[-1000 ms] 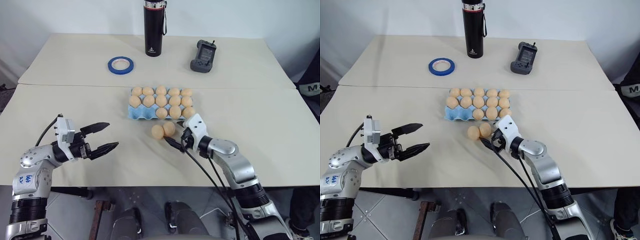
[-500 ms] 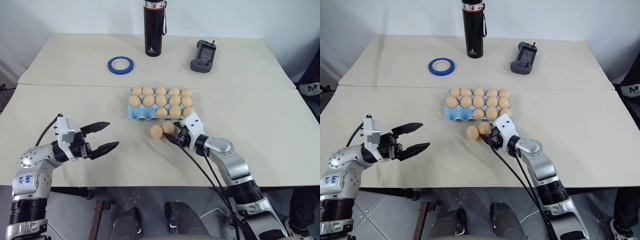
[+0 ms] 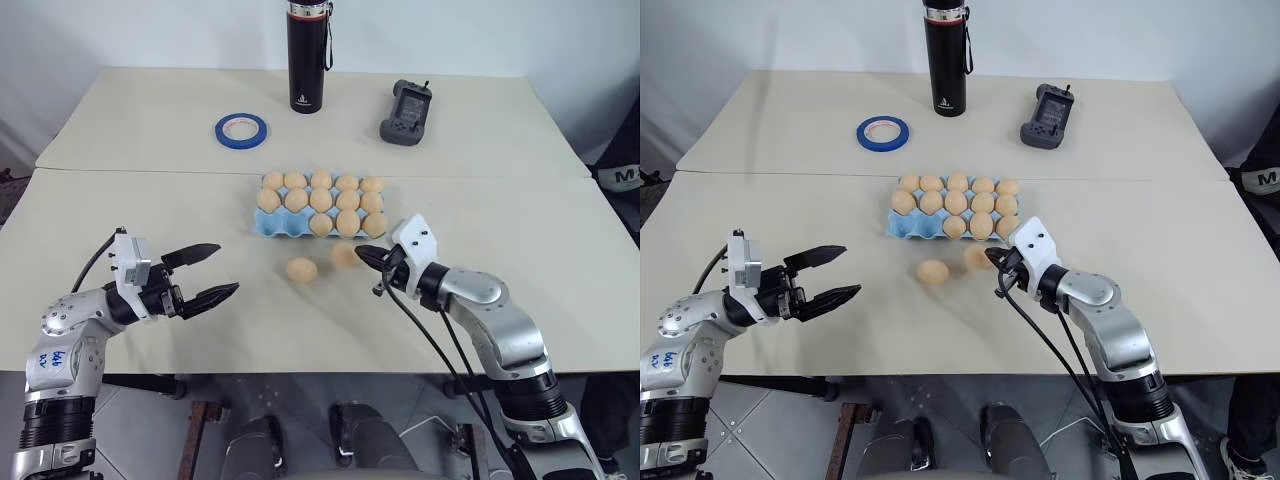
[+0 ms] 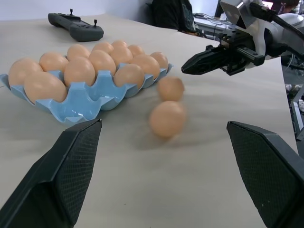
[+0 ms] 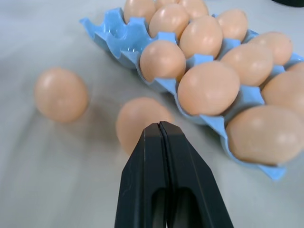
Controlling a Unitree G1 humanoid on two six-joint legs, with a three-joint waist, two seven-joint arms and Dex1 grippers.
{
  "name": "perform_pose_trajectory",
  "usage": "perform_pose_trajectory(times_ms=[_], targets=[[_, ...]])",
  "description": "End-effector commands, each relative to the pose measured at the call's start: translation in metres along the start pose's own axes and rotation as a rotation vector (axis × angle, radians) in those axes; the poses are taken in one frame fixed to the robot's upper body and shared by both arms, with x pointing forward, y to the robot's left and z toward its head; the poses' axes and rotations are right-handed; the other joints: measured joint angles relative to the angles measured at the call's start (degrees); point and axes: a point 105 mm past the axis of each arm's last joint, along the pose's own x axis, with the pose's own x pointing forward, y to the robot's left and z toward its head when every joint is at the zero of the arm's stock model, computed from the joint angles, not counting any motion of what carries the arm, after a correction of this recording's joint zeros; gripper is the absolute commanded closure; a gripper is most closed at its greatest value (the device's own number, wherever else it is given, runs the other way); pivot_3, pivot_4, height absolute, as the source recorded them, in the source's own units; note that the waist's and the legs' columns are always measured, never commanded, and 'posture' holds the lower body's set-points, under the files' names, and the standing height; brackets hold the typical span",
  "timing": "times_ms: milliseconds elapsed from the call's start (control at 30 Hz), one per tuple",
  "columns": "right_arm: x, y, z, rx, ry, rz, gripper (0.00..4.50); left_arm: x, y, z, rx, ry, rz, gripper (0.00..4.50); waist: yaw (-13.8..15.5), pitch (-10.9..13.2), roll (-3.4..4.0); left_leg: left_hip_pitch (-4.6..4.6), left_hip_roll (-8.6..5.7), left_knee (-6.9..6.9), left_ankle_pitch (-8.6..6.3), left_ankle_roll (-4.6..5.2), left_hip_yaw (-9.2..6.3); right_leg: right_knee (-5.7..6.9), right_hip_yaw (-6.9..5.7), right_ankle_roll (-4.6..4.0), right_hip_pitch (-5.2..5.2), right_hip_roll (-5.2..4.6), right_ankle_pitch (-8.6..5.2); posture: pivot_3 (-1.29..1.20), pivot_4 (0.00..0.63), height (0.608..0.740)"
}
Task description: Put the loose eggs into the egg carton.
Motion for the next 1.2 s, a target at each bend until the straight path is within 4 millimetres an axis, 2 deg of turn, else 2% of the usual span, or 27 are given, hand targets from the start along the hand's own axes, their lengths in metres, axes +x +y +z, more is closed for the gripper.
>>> perform_pose_trajectory(times_ms=[33,67,167,333,533,567,700,967,1200], targets=[[-0.004,0.009,0.011,0.029,-0.024,0.048,4.48,0.002,0.0,0.009,0.034,-0.029,-0.006,0.0,0.02,0.0,0.0,0.0,0.0,0.0,0.0,0.0,0.0,0.0,0.0,0.0,0.0,0.0,0.0,0.0,0.15,0.74],[-0.004,0.01,0.01,0.032,-0.015,0.052,4.48,0.001,0.0,0.009,0.034,-0.03,-0.006,0.0,0.03,0.0,0.0,-0.01,0.0,0.0,0.0,0.0,0.0,0.0,0.0,0.0,0.0,-0.01,0.0,0.0,0.15,0.74],[-0.011,0.012,0.012,0.035,-0.022,0.063,3.92,0.0,0.0,0.01,0.035,-0.028,-0.003,0.0,0.1,0.0,0.0,-0.02,0.0,0.0,0.0,0.0,0.0,-0.02,0.0,0.0,0.0,-0.02,0.0,0.0,0.15,0.74],[-0.025,0.016,0.014,0.029,-0.02,0.084,2.26,-0.001,-0.001,0.01,0.033,-0.026,-0.002,0.0,0.16,0.0,0.0,-0.03,-0.01,0.0,-0.01,-0.01,-0.01,-0.04,-0.01,0.03,0.01,-0.02,-0.02,0.0,0.15,0.74],[-0.027,0.013,0.012,0.012,0.001,0.073,0.18,0.001,-0.002,0.009,0.032,-0.029,-0.008,0.0,0.08,0.0,0.0,-0.01,0.0,0.0,-0.04,0.04,-0.02,-0.01,-0.01,0.02,0.01,0.0,-0.03,0.0,0.15,0.74],[-0.025,0.011,0.011,0.014,0.002,0.061,0.05,0.001,-0.002,0.009,0.032,-0.03,-0.01,0.0,0.09,0.0,0.0,-0.01,0.0,0.0,-0.03,0.04,-0.03,-0.01,-0.01,0.01,0.0,0.0,-0.03,0.0,0.15,0.74],[-0.019,0.008,0.007,0.028,0.015,0.03,0.05,0.002,-0.003,0.009,0.032,-0.032,-0.012,0.0,0.1,0.0,0.0,-0.02,-0.01,0.0,-0.03,0.03,-0.02,-0.03,-0.01,0.02,0.0,-0.01,-0.03,0.0,0.15,0.74],[-0.006,0.02,0.002,0.058,0.01,0.063,0.05,0.0,-0.003,0.009,0.035,-0.03,-0.008,0.0,0.09,0.0,-0.01,-0.02,-0.01,0.0,-0.01,0.0,-0.02,-0.02,-0.01,0.02,0.0,-0.01,-0.03,0.0,0.15,0.74],[0.01,0.016,0.002,0.047,-0.002,0.049,0.05,0.0,-0.003,0.009,0.035,-0.029,-0.006,0.0,0.09,0.0,0.0,-0.02,-0.01,0.0,-0.01,-0.01,-0.02,-0.01,-0.02,0.01,0.0,-0.01,-0.03,0.0,0.15,0.74]])
